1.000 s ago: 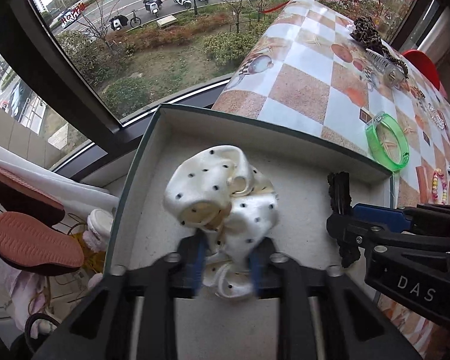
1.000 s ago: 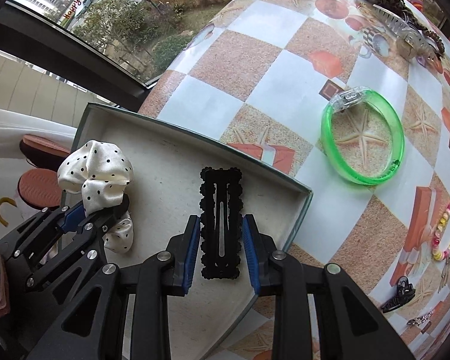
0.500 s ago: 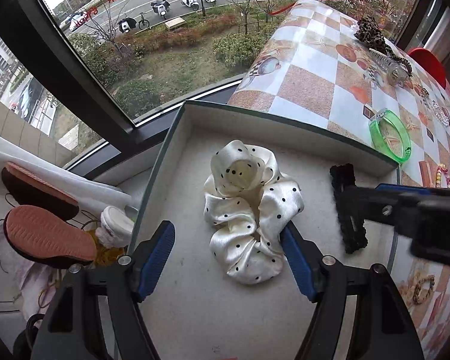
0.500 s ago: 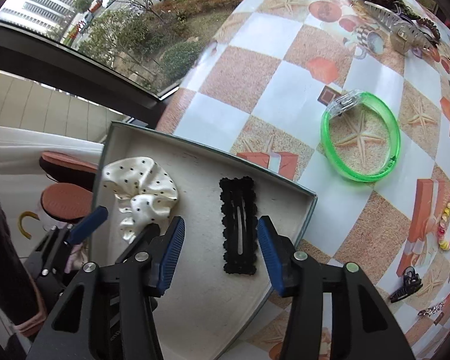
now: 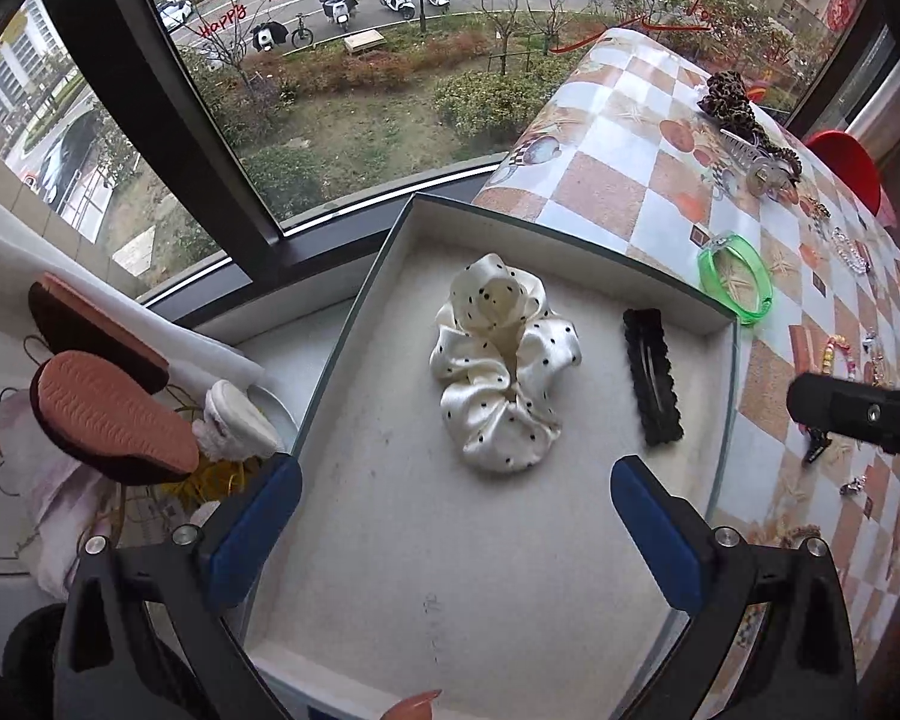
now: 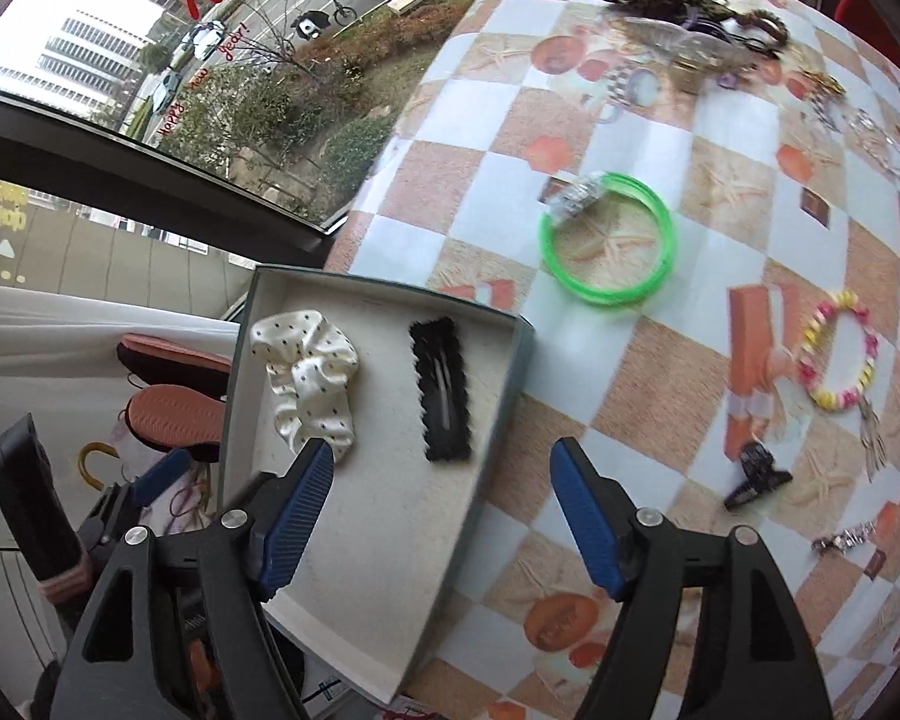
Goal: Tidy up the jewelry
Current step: 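Move both open tools back out over the jewelry on the table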
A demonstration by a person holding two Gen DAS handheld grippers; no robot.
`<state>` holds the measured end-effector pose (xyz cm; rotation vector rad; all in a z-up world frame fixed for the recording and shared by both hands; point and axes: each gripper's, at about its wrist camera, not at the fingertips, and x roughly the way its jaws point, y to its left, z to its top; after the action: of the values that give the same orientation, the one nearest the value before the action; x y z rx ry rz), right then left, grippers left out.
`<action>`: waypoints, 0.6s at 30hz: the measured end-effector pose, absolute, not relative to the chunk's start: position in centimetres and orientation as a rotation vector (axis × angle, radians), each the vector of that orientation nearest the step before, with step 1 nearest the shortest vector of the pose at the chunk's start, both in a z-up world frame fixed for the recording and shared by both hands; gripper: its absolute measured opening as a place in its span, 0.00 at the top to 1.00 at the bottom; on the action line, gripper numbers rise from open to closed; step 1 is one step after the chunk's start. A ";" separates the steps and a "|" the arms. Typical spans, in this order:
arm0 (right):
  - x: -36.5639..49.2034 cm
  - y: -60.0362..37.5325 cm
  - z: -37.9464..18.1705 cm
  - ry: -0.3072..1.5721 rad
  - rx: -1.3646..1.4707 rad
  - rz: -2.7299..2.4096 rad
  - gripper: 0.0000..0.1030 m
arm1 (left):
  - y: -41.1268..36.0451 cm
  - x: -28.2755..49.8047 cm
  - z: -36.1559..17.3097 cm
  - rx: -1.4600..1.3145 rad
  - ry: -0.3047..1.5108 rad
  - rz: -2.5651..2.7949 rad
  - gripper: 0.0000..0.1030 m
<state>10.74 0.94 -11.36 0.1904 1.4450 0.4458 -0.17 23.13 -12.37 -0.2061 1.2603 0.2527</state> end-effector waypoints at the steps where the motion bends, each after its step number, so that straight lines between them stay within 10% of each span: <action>1: 10.1 0.5 -11.3 1.448 0.190 0.442 0.22 | 22.9 -0.5 -12.2 -0.206 1.264 0.251 0.00; 18: 4.3 -12.6 -11.2 1.468 0.313 0.195 0.14 | 12.3 -0.2 -10.5 -0.056 1.313 0.071 0.00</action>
<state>4.30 -12.65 -11.21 0.3130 1.4683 0.1950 -0.18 12.31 -10.54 -0.0558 1.3128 0.0709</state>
